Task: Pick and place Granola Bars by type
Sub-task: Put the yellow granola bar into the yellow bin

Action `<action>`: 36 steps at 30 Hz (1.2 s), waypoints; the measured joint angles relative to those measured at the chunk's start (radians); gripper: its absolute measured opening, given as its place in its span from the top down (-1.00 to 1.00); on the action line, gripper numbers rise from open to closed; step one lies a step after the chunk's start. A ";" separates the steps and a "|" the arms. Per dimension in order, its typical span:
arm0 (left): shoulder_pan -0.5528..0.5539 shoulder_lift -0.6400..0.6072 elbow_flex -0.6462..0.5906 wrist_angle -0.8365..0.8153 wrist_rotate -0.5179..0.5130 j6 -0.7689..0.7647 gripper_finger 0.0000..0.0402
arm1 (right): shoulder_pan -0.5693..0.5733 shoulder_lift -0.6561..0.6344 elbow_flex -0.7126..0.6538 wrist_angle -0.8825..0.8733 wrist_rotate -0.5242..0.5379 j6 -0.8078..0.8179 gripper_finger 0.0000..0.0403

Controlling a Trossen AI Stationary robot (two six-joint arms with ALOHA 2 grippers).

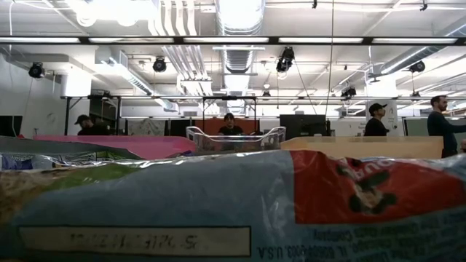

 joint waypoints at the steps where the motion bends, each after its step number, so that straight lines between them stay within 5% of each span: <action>1: 0.000 0.000 0.000 0.000 0.000 0.000 1.00 | 0.000 0.005 0.000 -0.001 0.000 -0.013 -0.18; 18: 0.001 0.000 -0.001 -0.011 0.000 -0.001 1.00 | 0.006 0.079 0.146 -0.127 0.008 -0.145 -0.18; 36: 0.001 0.000 -0.002 -0.020 0.000 -0.001 1.00 | 0.007 0.152 0.148 -0.133 0.002 -0.184 -0.18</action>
